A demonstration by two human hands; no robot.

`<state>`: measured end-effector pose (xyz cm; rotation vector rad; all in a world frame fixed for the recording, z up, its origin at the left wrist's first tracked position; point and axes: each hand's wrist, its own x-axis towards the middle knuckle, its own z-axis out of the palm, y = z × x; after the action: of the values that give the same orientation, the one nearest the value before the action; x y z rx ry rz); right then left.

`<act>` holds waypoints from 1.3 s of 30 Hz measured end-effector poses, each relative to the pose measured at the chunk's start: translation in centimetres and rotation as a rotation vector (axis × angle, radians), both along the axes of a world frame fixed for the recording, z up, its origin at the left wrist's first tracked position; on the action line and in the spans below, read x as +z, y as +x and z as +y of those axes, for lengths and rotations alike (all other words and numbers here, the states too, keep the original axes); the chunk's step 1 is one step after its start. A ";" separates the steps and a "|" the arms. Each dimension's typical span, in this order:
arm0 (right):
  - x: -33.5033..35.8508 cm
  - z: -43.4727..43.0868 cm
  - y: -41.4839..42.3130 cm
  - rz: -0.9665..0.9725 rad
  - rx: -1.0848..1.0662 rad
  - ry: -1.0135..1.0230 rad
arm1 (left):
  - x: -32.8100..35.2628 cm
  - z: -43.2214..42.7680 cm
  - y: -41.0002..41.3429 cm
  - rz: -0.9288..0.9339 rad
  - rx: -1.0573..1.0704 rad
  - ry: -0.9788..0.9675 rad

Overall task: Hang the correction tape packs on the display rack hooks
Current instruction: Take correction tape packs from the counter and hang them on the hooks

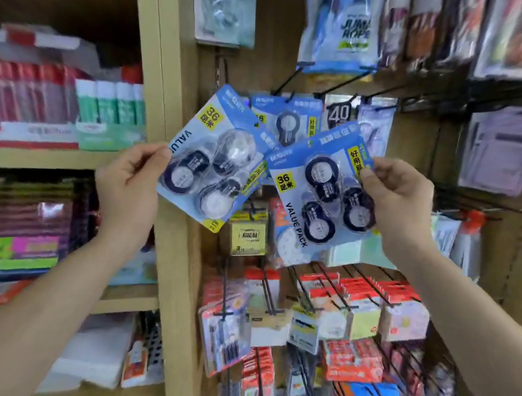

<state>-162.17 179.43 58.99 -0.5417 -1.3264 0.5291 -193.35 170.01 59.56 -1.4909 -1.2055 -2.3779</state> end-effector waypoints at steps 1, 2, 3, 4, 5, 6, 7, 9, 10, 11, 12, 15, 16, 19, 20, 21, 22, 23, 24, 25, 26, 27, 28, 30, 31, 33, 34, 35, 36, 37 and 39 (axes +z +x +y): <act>1.0 0.4 0.0 0.010 -0.019 0.005 | 0.9 0.3 0.0 -0.014 0.003 0.025; 2.0 0.8 -0.1 0.018 -0.037 0.005 | 1.6 0.5 0.0 -0.026 0.014 0.048; 3.0 1.2 -0.2 0.017 -0.056 0.006 | 2.3 0.6 0.1 -0.039 0.022 0.069; 3.9 1.7 -0.4 0.006 -0.072 0.005 | 2.8 0.7 0.1 -0.052 0.023 0.079; 4.6 2.3 -0.5 -0.011 -0.086 0.002 | 3.2 0.7 0.2 -0.059 0.025 0.087; 5.3 2.9 -0.8 -0.023 -0.097 -0.002 | 3.5 0.7 0.1 -0.062 0.029 0.091; 6.0 3.5 -1.0 -0.031 -0.107 -0.002 | 3.8 0.8 0.1 -0.060 0.032 0.093; 7.1 4.7 -1.5 -0.039 -0.120 -0.010 | 4.2 0.9 0.1 -0.061 0.045 0.092; 7.6 5.3 -1.8 -0.045 -0.123 -0.020 | 4.4 1.0 0.0 -0.077 0.054 0.090; 8.0 5.6 -2.1 -0.051 -0.121 -0.028 | 4.6 1.1 -0.1 -0.098 0.057 0.089; 8.5 5.9 -2.4 -0.053 -0.119 -0.036 | 4.8 1.1 -0.3 -0.118 0.058 0.090; 9.2 6.4 -3.4 -0.066 -0.113 -0.045 | 5.0 0.8 -1.3 -0.156 0.073 0.107; 9.4 6.5 -3.7 -0.074 -0.115 -0.046 | 4.9 0.6 -1.7 -0.161 0.081 0.112; 9.4 6.9 -4.3 -0.076 -0.128 -0.068 | 4.7 -0.2 -2.3 -0.162 0.069 0.117; 9.3 7.2 -4.6 -0.069 -0.125 -0.083 | 4.6 -0.4 -2.4 -0.162 0.061 0.118; 9.1 7.3 -4.9 -0.060 -0.117 -0.101 | 4.6 -0.6 -2.5 -0.161 0.053 0.117; 8.9 7.4 -5.2 -0.046 -0.108 -0.119 | 4.6 -0.8 -2.5 -0.160 0.046 0.115; 8.7 7.5 -5.5 -0.030 -0.102 -0.132 | 4.7 -0.9 -2.5 -0.159 0.041 0.112; 8.4 7.6 -5.8 -0.010 -0.099 -0.143 | 4.7 -1.0 -2.5 -0.157 0.036 0.111; 8.2 7.6 -6.0 0.009 -0.096 -0.154 | 4.8 -1.1 -2.4 -0.155 0.033 0.111; 8.0 7.6 -6.2 0.026 -0.095 -0.167 | 4.8 -1.1 -2.2 -0.152 0.029 0.110; 7.9 7.4 -6.3 0.043 -0.096 -0.175 | 4.9 -1.2 -2.1 -0.150 0.024 0.108; 7.7 7.2 -6.4 0.061 -0.095 -0.181 | 4.9 -1.2 -1.9 -0.151 0.018 0.103; 7.3 6.9 -6.6 0.102 -0.090 -0.195 | 5.1 -1.2 -1.6 -0.149 0.008 0.093; 7.2 6.8 -6.7 0.119 -0.095 -0.203 | 5.1 -1.2 -1.5 -0.146 0.007 0.089; 7.2 6.9 -7.2 0.129 -0.097 -0.237 | 5.2 -1.3 -1.3 -0.144 0.004 0.082; 7.3 7.2 -7.5 0.120 -0.092 -0.266 | 5.2 -1.4 -1.1 -0.147 0.001 0.079; 7.3 7.3 -7.8 0.102 -0.088 -0.298 | 5.2 -1.5 -0.9 -0.150 -0.002 0.075; 7.4 7.5 -8.1 0.085 -0.089 -0.328 | 5.2 -1.5 -0.7 -0.154 -0.004 0.070; 7.4 7.7 -8.3 0.077 -0.089 -0.356 | 5.2 -1.6 -0.6 -0.157 -0.006 0.064; 7.5 8.0 -8.3 0.061 -0.089 -0.403 | 5.2 -1.6 -0.2 -0.157 -0.007 0.050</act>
<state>-170.51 187.45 66.53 -0.9037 -1.1353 0.7394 -193.60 168.39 64.72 -1.3169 -1.1624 -2.5513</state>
